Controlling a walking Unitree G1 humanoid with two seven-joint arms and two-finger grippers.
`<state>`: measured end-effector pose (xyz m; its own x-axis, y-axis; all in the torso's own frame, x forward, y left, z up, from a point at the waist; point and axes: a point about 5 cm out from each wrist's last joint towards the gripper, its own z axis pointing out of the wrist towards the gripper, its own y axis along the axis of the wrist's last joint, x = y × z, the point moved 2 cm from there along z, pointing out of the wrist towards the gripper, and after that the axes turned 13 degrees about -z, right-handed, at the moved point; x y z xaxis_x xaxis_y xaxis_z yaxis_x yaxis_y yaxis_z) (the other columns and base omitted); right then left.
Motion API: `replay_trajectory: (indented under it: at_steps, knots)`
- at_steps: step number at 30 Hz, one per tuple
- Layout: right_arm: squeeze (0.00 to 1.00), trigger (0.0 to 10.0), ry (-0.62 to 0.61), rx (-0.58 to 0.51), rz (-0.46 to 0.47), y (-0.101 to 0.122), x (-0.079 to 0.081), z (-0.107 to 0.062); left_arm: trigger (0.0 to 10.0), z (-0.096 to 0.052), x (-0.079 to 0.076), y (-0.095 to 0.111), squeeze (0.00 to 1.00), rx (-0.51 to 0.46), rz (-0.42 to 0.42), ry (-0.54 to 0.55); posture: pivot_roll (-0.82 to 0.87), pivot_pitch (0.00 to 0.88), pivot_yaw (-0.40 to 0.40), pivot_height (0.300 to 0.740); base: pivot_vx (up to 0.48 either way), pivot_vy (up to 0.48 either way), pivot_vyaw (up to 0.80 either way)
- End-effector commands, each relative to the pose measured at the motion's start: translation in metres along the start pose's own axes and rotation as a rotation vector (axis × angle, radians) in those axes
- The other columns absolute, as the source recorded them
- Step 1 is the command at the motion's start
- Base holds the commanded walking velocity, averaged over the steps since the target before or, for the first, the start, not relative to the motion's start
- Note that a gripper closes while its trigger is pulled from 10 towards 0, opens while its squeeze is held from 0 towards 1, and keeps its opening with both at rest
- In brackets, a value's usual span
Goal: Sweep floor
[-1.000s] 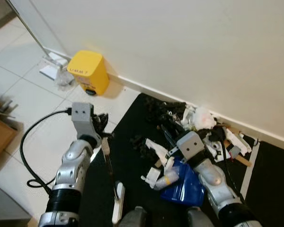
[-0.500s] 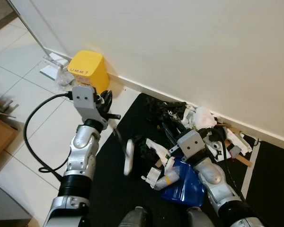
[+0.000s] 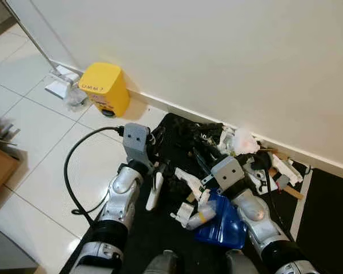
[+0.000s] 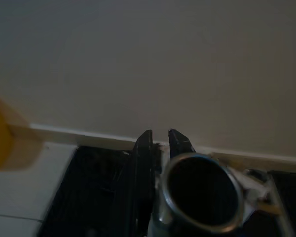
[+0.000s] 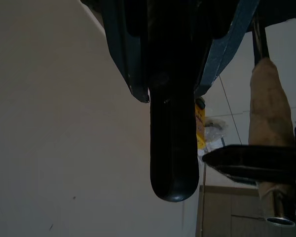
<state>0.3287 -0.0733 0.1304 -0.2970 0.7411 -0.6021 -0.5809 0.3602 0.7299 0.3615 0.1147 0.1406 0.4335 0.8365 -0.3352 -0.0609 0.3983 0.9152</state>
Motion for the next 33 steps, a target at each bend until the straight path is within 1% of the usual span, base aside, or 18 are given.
replay_trajectory:
  at_steps: [1, 2, 5, 7, 8, 11, 12, 14, 15, 17, 19, 20, 23, 26, 29, 30, 32, 33]
  knots:
    - [0.00, 10.0, 0.027, 0.027, 0.034, -0.005, 0.013, -0.006, 10.0, -0.008, -0.003, -0.034, 0.00, 0.096, -0.270, 0.058, 0.05, 0.371, 0.105, 0.740, 0.000, 0.000, 0.00]
    - [0.00, 10.0, 0.027, 0.027, 0.034, -0.005, 0.013, -0.006, 10.0, -0.008, -0.003, -0.034, 0.00, 0.096, -0.270, 0.058, 0.05, 0.371, 0.105, 0.740, 0.000, 0.000, 0.00]
    - [0.00, 10.0, 0.028, 0.023, 0.042, -0.004, 0.014, -0.005, 10.0, -0.001, -0.011, -0.029, 0.00, 0.065, -0.372, 0.036, 0.05, 0.371, 0.106, 0.740, 0.000, 0.000, 0.00]
    - [0.00, 10.0, 0.022, 0.016, 0.059, -0.002, 0.015, -0.003, 10.0, 0.008, -0.026, -0.021, 0.00, 0.030, -0.493, -0.017, 0.05, 0.370, 0.107, 0.740, 0.000, 0.000, 0.00]
    - [0.00, 10.0, 0.022, 0.016, 0.059, -0.002, 0.015, -0.003, 10.0, 0.008, -0.026, -0.021, 0.00, 0.030, -0.493, -0.017, 0.05, 0.370, 0.107, 0.740, 0.000, 0.000, 0.00]
    - [0.00, 10.0, 0.019, 0.012, 0.066, -0.001, 0.014, -0.002, 10.0, 0.016, -0.048, -0.012, 0.00, 0.003, -0.604, -0.098, 0.05, 0.369, 0.108, 0.740, 0.000, 0.000, 0.00]
    - [0.00, 10.0, 0.019, 0.012, 0.066, -0.001, 0.014, -0.002, 10.0, 0.016, -0.048, -0.012, 0.00, 0.003, -0.604, -0.098, 0.05, 0.369, 0.108, 0.740, 0.000, 0.000, 0.00]
    - [0.00, 10.0, 0.017, 0.012, 0.072, -0.001, 0.014, -0.002, 10.0, 0.017, -0.062, -0.007, 0.00, 0.003, -0.656, -0.158, 0.05, 0.369, 0.108, 0.740, 0.000, 0.000, 0.00]
    - [0.00, 10.0, 0.017, 0.012, 0.072, -0.001, 0.014, -0.002, 10.0, 0.017, -0.062, -0.007, 0.00, 0.003, -0.656, -0.158, 0.05, 0.369, 0.108, 0.740, 0.000, 0.000, 0.00]
    - [0.00, 10.0, 0.016, 0.009, 0.084, -0.001, 0.015, -0.002, 10.0, 0.016, -0.074, -0.006, 0.00, 0.026, -0.694, -0.202, 0.06, 0.365, 0.113, 0.740, 0.000, 0.000, 0.00]
    - [0.00, 10.0, 0.016, 0.007, 0.089, 0.000, 0.015, -0.002, 10.0, 0.014, -0.078, -0.006, 0.00, 0.036, -0.707, -0.215, 0.06, 0.365, 0.113, 0.740, 0.000, 0.000, 0.00]
    - [0.00, 10.0, 0.019, 0.001, 0.103, 0.001, 0.016, -0.002, 10.0, 0.011, -0.083, -0.006, 0.00, 0.052, -0.725, -0.231, 0.06, 0.365, 0.113, 0.740, 0.000, 0.000, 0.00]
    - [0.00, 10.0, 0.017, -0.005, 0.119, 0.002, 0.017, -0.001, 10.0, 0.009, -0.086, -0.003, 0.00, 0.052, -0.737, -0.237, 0.07, 0.364, 0.117, 0.740, 0.000, 0.000, 0.00]
    - [0.00, 10.0, -0.011, -0.008, 0.141, 0.003, 0.015, 0.000, 10.0, 0.011, -0.089, 0.011, 0.00, 0.024, -0.778, -0.247, 0.08, 0.360, 0.118, 0.740, 0.000, 0.000, 0.00]
    - [0.00, 10.0, -0.035, -0.005, 0.155, 0.003, 0.012, 0.001, 10.0, 0.012, -0.090, 0.019, 0.00, 0.014, -0.783, -0.256, 0.08, 0.360, 0.118, 0.740, 0.000, 0.000, 0.00]
    - [0.00, 10.0, -0.060, -0.003, 0.165, 0.002, 0.009, 0.001, 10.0, 0.013, -0.091, 0.028, 0.00, 0.005, -0.779, -0.266, 0.09, 0.356, 0.121, 0.740, 0.000, 0.000, 0.00]
    - [0.00, 10.0, -0.060, -0.003, 0.165, 0.002, 0.009, 0.001, 10.0, 0.013, -0.091, 0.028, 0.00, 0.005, -0.779, -0.266, 0.09, 0.356, 0.121, 0.740, 0.000, 0.000, 0.00]
    - [0.00, 10.0, -0.123, -0.007, 0.180, 0.003, -0.004, 0.003, 10.0, 0.008, -0.085, 0.049, 0.00, -0.005, -0.728, -0.289, 0.10, 0.350, 0.135, 0.740, 0.000, 0.000, 0.00]
